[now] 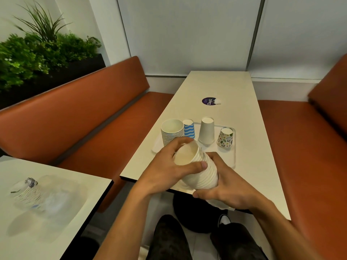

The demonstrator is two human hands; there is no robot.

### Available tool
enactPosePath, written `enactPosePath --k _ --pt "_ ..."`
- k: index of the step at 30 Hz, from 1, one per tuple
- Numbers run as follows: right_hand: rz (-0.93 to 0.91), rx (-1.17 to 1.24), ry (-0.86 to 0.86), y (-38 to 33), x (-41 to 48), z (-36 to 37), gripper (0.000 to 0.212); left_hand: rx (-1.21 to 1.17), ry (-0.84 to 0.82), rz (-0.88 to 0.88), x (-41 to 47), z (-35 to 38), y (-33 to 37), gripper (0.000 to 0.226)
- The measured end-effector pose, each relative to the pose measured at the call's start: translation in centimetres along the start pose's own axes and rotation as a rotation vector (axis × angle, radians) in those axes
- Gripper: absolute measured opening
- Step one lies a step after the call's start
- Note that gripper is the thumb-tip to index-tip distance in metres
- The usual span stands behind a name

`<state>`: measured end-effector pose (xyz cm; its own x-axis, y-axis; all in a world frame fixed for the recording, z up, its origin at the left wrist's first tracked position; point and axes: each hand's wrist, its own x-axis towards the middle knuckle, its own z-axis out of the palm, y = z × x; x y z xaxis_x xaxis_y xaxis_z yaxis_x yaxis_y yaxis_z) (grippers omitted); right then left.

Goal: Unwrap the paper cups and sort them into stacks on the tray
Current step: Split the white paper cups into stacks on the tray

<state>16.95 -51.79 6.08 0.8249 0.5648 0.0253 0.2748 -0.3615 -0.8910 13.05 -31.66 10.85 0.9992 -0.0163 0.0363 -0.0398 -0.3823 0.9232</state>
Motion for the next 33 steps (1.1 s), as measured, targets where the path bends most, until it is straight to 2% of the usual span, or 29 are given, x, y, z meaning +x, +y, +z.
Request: enactPosePath --k 5,8,11,16,19,23,28,31,33 --pt "-0.105 0.039 -0.093 -0.6 0.0 0.1 0.125 -0.108 -0.111 -0.027 0.1 -1.1 0.7 0.05" --pt "-0.165 0.043 -0.076 -0.6 0.1 0.4 0.118 -0.215 -0.126 -0.085 0.4 -1.7 0.6 0.058" --pt "-0.118 0.077 0.017 0.0 0.2 0.4 0.106 -0.284 -0.081 -0.088 0.6 -1.3 -0.2 0.073" --pt "0.004 0.061 0.091 1.0 0.5 0.1 0.09 -0.402 0.029 -0.041 0.0 0.6 -1.6 0.066" --pt "0.062 0.036 0.103 1.3 0.3 0.1 0.091 -0.411 0.032 -0.038 -0.3 1.8 -2.0 0.06" --pt "0.114 -0.007 0.078 1.5 0.2 0.0 0.096 -0.414 0.032 -0.055 -0.5 2.8 -2.1 0.067" --pt "0.1 0.043 0.029 1.0 0.2 -0.1 0.103 -0.413 0.172 -0.022 -0.1 2.9 -1.6 0.057" --pt "0.08 0.068 -0.029 1.0 0.0 -0.2 0.115 -0.447 0.247 0.024 0.0 2.4 -1.2 0.051" --pt "0.059 0.066 -0.056 0.9 -0.1 -0.3 0.106 -0.464 0.28 0.05 0.0 1.9 -0.8 0.047"
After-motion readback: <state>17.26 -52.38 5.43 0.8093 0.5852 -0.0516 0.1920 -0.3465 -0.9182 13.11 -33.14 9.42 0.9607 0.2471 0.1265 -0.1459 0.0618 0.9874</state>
